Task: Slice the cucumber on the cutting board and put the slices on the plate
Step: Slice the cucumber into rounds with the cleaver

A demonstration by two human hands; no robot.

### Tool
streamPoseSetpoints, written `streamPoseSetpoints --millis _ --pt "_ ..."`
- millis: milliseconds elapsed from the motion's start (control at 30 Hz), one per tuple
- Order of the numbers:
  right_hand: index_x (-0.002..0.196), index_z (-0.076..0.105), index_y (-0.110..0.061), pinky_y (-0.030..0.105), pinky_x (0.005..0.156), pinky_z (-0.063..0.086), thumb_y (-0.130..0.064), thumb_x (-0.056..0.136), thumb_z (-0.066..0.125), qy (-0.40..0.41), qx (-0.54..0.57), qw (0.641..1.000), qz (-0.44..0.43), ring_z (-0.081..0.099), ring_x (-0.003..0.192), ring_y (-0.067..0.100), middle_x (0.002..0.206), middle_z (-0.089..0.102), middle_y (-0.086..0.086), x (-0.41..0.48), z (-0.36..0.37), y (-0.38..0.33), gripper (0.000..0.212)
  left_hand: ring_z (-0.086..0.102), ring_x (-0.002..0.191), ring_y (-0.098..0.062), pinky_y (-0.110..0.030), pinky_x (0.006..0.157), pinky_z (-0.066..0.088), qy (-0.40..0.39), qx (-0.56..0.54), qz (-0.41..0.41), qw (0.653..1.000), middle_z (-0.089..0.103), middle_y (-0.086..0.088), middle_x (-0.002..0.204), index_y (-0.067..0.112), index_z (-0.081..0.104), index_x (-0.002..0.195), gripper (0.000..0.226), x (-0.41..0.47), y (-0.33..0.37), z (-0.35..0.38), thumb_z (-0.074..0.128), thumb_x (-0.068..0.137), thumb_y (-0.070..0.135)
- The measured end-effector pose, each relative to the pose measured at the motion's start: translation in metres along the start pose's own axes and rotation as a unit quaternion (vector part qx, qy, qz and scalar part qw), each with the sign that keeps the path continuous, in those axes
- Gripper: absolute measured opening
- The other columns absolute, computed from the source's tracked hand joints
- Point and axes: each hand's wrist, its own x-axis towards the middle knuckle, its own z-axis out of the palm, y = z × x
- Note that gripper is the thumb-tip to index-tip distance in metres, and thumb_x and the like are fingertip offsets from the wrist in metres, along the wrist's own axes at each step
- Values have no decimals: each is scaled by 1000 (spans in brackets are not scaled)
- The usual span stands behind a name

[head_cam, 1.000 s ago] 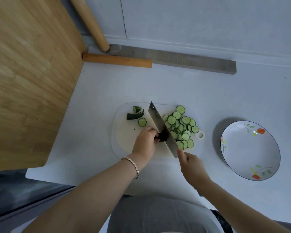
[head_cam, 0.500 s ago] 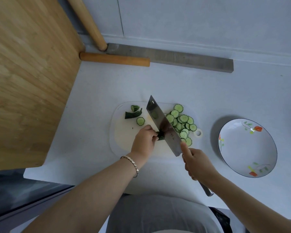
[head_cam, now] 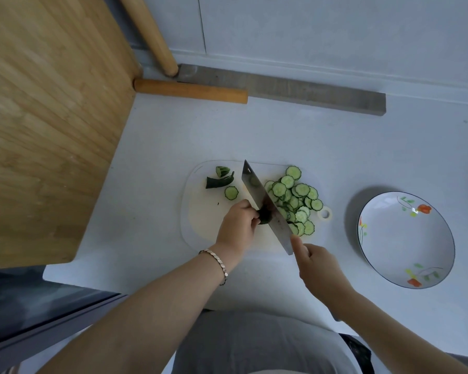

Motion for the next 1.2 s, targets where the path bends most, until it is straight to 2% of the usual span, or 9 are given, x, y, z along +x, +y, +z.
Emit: streamPoseSetpoints --millis 100,200,300,433,633,1033,1200 --pt "65 28 -10 32 57 28 -50 95 31 6 2 1000 -5 33 57 20 62 37 8 10 10 0 50 58 85 -30 -24 71 41 1 -4 14 1000 60 -19 93 -6 67 89 13 -3 -3 -1 56 85 -1" --pt "67 33 -10 30 59 31 -51 94 33 -2 54 999 3 34 57 21 62 38 8 17 13 4 49 57 88 -28 -22 75 40 -1 -15 20 1000 61 -19 96 -6 67 96 16 -5 -8 -2 55 85 -4" --pt "69 37 -11 28 50 30 -54 92 37 -22 138 989 39 31 51 20 57 36 7 18 6 7 49 54 87 -21 -14 76 35 9 -28 0 1000 61 -16 98 -3 67 99 18 -4 -9 -2 56 85 -4" --pt "69 36 -11 23 45 24 -56 90 39 -28 159 986 39 25 44 17 53 31 4 14 -4 8 49 59 88 -30 -27 78 45 11 -22 7 1000 64 -17 96 -2 68 94 15 0 -4 0 59 82 -2" --pt "63 37 -13 26 52 32 -55 91 37 -13 99 995 -4 34 46 18 49 41 1 9 -9 7 50 60 85 -35 -35 76 50 9 1 4 1000 65 -20 93 -5 68 91 14 1 -3 -2 59 81 -3" --pt "60 35 -14 26 51 32 -54 93 37 -16 85 996 -10 35 46 19 49 40 1 6 -14 6 52 57 86 -35 -41 70 53 -11 36 24 999 63 -20 89 -6 69 89 15 4 -2 -1 55 83 -3" --pt "65 34 -12 30 58 32 -54 93 35 -19 51 998 -12 34 54 22 59 38 9 5 -14 4 51 57 82 -36 -44 67 54 -11 40 32 999 62 -21 84 -7 69 83 14 4 -3 1 55 82 -5"
